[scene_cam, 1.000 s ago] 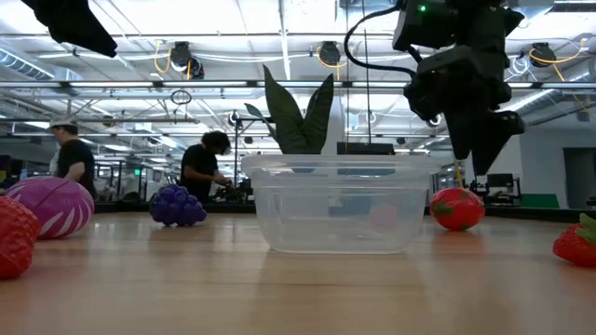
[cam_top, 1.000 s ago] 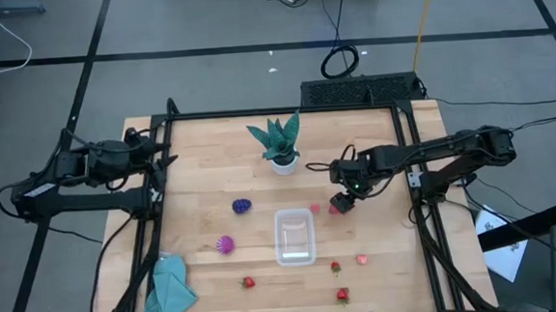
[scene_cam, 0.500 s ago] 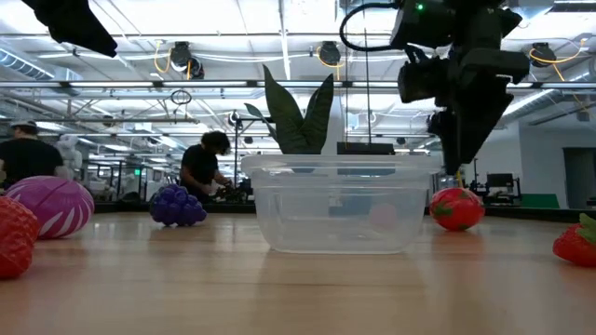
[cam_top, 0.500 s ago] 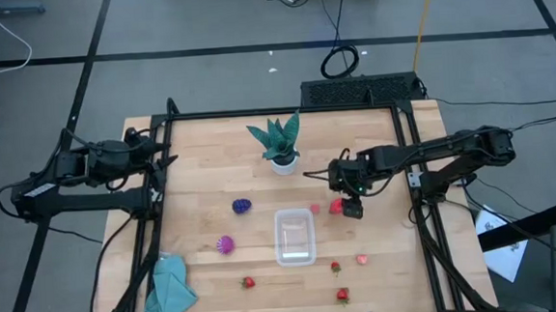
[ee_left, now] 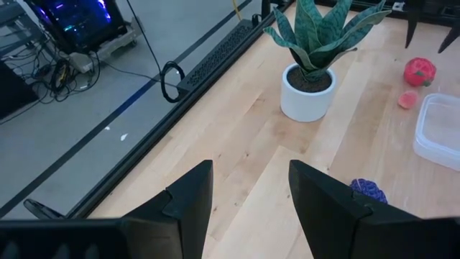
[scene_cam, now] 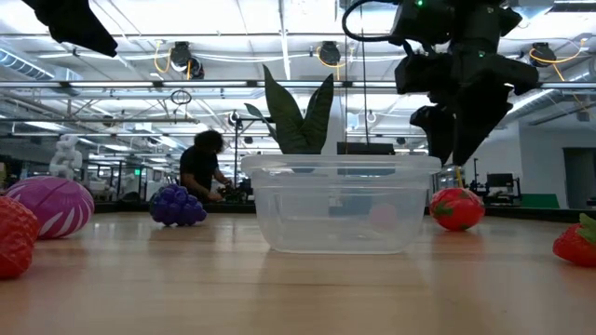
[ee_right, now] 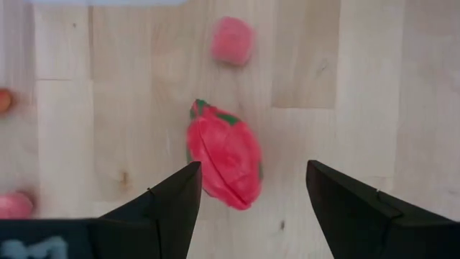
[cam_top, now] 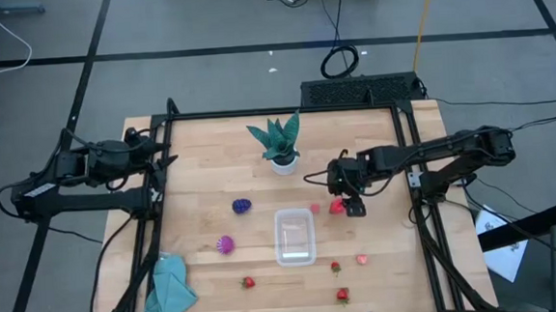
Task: Pick and placing Produce into tupperware
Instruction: Put the red dragon fruit into the transparent bin
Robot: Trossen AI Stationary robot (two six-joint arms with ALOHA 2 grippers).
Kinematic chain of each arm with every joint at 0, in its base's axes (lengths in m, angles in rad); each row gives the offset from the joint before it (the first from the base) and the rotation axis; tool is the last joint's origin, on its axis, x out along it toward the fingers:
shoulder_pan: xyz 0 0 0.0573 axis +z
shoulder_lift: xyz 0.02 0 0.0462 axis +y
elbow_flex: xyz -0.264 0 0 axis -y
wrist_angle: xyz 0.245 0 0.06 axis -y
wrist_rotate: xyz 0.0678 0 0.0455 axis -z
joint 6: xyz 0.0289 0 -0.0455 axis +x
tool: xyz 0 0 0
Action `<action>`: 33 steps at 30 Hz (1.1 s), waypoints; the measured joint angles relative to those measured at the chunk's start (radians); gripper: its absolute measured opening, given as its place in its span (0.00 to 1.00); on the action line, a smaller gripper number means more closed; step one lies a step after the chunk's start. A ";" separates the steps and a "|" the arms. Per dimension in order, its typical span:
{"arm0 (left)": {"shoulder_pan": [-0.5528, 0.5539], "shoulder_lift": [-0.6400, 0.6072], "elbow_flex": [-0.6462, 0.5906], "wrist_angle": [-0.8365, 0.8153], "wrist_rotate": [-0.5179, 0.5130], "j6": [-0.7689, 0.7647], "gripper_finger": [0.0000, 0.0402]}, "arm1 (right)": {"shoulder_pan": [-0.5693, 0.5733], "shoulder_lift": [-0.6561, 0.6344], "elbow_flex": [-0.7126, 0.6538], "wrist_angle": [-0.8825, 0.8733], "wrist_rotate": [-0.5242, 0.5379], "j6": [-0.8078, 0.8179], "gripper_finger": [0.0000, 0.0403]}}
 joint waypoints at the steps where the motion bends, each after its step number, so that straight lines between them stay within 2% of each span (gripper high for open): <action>1: 0.000 0.000 0.000 0.003 0.000 0.000 0.46 | 0.003 0.000 0.000 0.000 -0.015 0.000 0.60; 9: 0.000 0.000 0.000 0.006 0.000 0.000 0.46 | 0.045 0.000 0.000 0.000 -0.043 -0.008 0.60; 23: 0.000 0.000 0.000 0.006 0.000 -0.027 0.46 | 0.048 0.002 -0.004 0.033 -0.042 -0.071 0.60; 33: 0.000 0.000 0.000 0.006 0.000 -0.027 0.46 | 0.048 0.002 -0.109 0.102 -0.042 -0.061 0.60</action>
